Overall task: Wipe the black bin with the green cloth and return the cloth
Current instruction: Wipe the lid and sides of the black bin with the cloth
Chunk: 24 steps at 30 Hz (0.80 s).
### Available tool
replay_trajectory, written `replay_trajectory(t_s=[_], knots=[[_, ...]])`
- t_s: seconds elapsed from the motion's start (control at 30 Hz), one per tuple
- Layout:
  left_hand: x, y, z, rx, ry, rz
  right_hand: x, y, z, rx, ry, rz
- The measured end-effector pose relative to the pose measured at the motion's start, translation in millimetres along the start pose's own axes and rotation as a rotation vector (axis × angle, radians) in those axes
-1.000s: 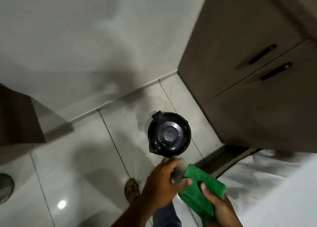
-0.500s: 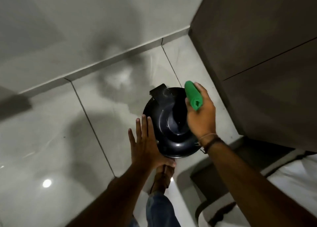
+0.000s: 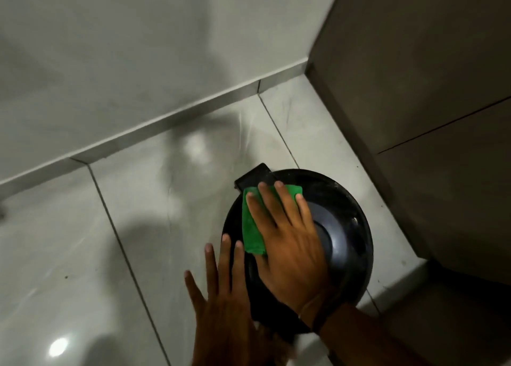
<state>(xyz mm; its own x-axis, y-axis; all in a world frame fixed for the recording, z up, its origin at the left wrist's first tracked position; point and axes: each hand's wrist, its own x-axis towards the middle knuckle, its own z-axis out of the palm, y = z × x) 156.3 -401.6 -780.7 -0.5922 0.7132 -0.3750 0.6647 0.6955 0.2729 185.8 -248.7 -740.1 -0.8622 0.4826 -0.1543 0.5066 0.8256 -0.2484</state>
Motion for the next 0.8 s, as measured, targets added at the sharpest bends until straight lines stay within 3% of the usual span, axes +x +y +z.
replay_trajectory(t_s=[0.13, 0.3, 0.4, 0.47, 0.5, 0.63, 0.8], knots=[[8.7, 15.6, 21.5, -0.067, 0.276, -0.065, -2.9, -2.4, 11.0, 0.003, 0.055, 0.028], [9.1, 16.6, 37.3, -0.160, 0.305, -0.098, -2.4, 1.4, 18.2, -0.030, 0.077, -0.011], [8.1, 12.6, 29.6, -0.197, 0.201, -0.063, 1.3, 5.5, 11.3, -0.055, 0.105, -0.059], [14.2, 16.1, 15.0, -0.310, 0.003, -0.101, 22.2, 9.2, 3.2, -0.041, 0.062, -0.079], [14.8, 16.6, 11.3, -0.282, -0.017, -0.108, 34.8, 10.7, -2.3, -0.027, 0.031, -0.075], [10.7, 5.7, 10.9, -0.311, 0.026, -0.082, 83.8, 11.6, -21.7, 0.117, -0.123, 0.000], [-6.8, 10.7, 8.3, -0.390, 0.049, -0.027, 75.3, 10.9, -18.3, 0.086, -0.047, -0.078]])
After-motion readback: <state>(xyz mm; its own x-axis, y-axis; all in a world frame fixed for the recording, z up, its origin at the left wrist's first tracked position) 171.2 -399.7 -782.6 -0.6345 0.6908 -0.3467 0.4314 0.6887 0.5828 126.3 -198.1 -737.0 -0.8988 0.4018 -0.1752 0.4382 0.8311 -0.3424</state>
